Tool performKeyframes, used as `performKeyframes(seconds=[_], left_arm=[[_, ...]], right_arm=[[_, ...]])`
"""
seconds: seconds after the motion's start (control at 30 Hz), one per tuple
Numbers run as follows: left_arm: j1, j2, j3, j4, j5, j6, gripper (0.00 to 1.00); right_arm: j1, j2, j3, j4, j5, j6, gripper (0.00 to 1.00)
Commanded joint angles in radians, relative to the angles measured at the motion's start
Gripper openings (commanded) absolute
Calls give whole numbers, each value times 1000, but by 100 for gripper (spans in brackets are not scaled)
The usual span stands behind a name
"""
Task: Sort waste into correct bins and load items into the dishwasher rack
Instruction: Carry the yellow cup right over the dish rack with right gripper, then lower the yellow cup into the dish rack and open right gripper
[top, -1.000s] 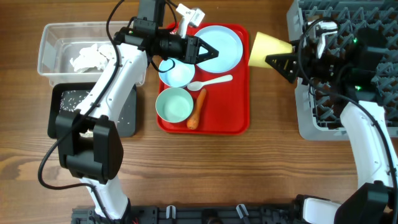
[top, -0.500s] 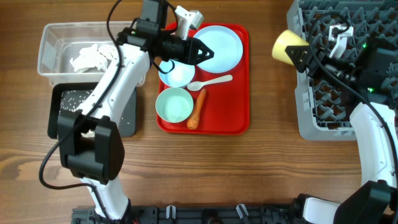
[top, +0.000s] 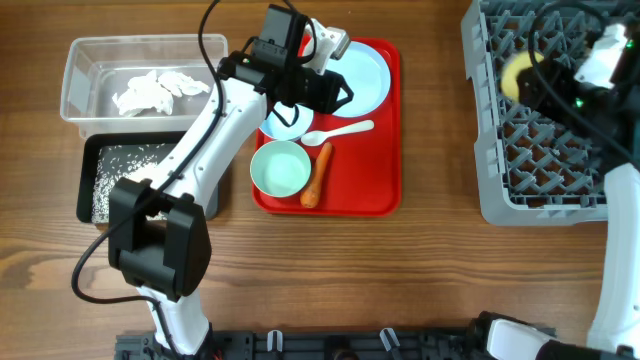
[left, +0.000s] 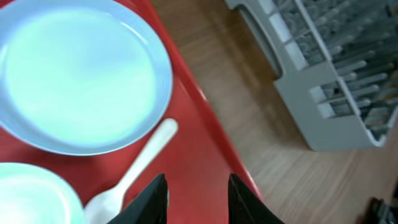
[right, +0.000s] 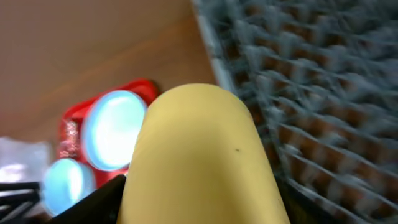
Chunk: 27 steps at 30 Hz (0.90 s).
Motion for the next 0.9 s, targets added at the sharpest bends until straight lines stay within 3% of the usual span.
performKeyframes(seconds=[0.0, 0.4, 0.6, 0.87], left_arm=[[16, -23, 12, -13, -88, 5, 31], [39, -23, 12, -42, -162, 5, 32], [44, -23, 12, -41, -162, 5, 32], [44, -20, 12, -42, -162, 5, 31]], right_arm=[[-2, -7, 40, -112, 233, -13, 59], [-151, 3, 19, -312, 274, 31, 59], [-248, 28, 7, -315, 274, 11, 58], [-259, 127, 7, -308, 284, 12, 56]])
